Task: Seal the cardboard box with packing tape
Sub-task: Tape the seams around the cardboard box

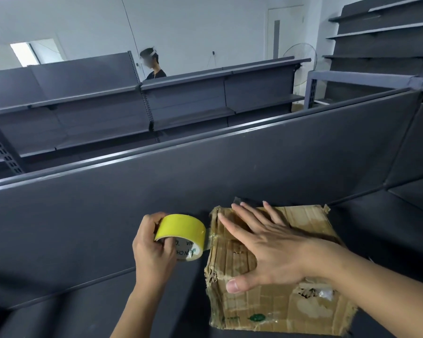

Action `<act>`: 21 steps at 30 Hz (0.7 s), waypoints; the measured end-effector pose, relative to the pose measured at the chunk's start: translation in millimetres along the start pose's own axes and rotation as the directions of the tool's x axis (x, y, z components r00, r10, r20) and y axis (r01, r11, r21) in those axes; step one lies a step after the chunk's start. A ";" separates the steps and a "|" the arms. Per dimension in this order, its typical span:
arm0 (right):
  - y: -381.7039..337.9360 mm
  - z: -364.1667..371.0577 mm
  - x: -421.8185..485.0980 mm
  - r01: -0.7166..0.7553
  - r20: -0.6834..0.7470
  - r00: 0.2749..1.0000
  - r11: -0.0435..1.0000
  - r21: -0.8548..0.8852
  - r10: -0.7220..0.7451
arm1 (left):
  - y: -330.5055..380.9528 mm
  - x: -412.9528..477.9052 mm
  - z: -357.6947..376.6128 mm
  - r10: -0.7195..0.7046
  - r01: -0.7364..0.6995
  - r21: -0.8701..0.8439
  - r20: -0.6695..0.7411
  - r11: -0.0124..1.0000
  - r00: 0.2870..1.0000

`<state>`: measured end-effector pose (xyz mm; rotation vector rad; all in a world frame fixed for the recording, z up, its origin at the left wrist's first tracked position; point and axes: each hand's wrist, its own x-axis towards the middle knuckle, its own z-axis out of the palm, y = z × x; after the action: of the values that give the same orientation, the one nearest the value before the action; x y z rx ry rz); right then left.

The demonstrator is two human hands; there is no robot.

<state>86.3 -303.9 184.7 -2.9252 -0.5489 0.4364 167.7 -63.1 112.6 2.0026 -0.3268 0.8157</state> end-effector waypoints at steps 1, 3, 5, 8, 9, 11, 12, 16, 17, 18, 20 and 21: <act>-0.1 -2.0 -1.8 -0.005 -0.008 1.000 1.000 0.029 0.006 | 2.1 -0.8 0.4 -0.015 0.015 -0.013 -0.005 1.000 1.000; -1.4 -9.3 -5.4 -0.030 -0.008 0.999 0.993 0.111 0.031 | 4.2 -1.2 0.1 -0.028 0.028 -0.033 -0.012 0.999 1.000; -1.5 -20.1 -6.2 -0.062 0.013 0.998 0.982 0.180 0.061 | 4.8 -1.7 -1.2 -0.019 0.018 -0.040 -0.022 0.999 1.000; 5.7 -32.7 3.7 -0.070 -0.032 0.996 0.973 0.220 0.079 | 3.8 -3.7 -2.4 -0.024 0.023 -0.049 -0.023 0.999 0.999; 10.2 -34.3 8.4 -0.071 -0.068 0.993 0.959 0.274 0.093 | 3.4 -4.3 -2.6 -0.023 0.021 -0.052 -0.021 0.998 1.000; 19.3 -34.8 16.6 -0.060 -0.121 0.986 0.912 0.405 0.118 | 2.2 -4.2 -2.8 -0.013 0.012 -0.053 -0.016 0.999 1.000; 22.7 -34.7 19.8 -0.048 -0.132 0.984 0.896 0.441 0.118 | 1.9 -3.7 -3.1 -0.008 0.007 -0.051 -0.012 0.999 1.000; 27.6 -35.1 31.2 -0.040 -0.125 0.987 0.905 0.424 0.102 | 1.3 -0.9 -2.6 0.001 0.000 -0.053 0.005 0.999 1.000; 27.6 -34.8 33.8 -0.038 -0.129 0.987 0.914 0.405 0.098 | 0.7 -0.4 -2.0 0.007 -0.006 -0.053 0.009 0.999 1.000; 28.0 -33.9 36.4 -0.031 -0.134 0.987 0.924 0.381 0.089 | -0.1 0.2 -1.1 0.014 -0.014 -0.053 0.012 0.998 1.000; 30.4 -30.8 39.0 -0.016 -0.140 0.988 0.939 0.344 0.069 | -1.7 0.6 0.8 0.025 -0.024 -0.060 0.020 0.998 0.999; 32.1 -29.6 39.3 -0.014 -0.134 0.989 0.942 0.335 0.062 | -2.1 0.4 1.5 0.031 -0.029 -0.062 0.022 0.998 0.999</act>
<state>141.1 -321.2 196.8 -2.6176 -0.3581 0.2877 169.6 -63.2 110.9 1.9545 -0.3913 0.7930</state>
